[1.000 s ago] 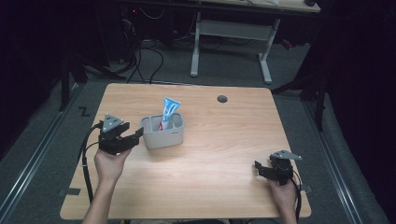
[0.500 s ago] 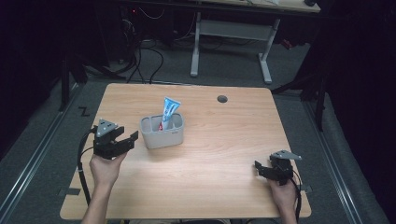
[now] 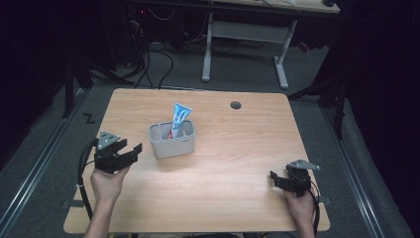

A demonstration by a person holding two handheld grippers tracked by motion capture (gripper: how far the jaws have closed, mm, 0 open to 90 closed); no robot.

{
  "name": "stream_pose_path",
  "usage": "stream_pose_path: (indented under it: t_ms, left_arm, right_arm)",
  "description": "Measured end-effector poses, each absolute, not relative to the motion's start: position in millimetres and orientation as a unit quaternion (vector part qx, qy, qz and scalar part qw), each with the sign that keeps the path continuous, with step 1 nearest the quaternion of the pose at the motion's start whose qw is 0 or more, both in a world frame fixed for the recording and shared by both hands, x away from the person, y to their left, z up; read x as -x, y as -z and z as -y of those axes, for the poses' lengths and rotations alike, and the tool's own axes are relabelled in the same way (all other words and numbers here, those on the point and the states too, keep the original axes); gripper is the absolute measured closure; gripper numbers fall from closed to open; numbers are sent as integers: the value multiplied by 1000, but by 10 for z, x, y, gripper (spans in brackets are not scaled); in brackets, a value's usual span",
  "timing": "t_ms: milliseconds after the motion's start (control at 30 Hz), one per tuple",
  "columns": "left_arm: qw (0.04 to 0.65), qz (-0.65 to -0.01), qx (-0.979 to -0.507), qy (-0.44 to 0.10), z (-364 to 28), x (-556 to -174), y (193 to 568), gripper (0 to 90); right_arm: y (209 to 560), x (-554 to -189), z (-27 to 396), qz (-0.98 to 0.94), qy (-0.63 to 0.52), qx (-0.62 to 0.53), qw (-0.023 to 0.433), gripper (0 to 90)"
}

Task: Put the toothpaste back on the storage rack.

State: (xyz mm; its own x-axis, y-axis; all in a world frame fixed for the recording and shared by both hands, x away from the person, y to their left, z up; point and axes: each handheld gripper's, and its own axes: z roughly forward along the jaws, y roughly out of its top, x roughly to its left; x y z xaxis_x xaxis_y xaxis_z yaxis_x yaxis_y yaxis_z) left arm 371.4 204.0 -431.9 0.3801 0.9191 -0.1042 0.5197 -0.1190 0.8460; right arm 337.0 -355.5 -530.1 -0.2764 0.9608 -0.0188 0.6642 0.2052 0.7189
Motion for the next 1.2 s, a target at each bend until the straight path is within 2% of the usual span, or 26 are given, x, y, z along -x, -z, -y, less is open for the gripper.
stream_pose_path:
  t_ms: [1200]
  left_arm:
    - [409,-542,-704,-211,-2153,-3664,4702,410]
  right_arm:
    - [5301,-3369,3555,-738,-307,-551,242,279]
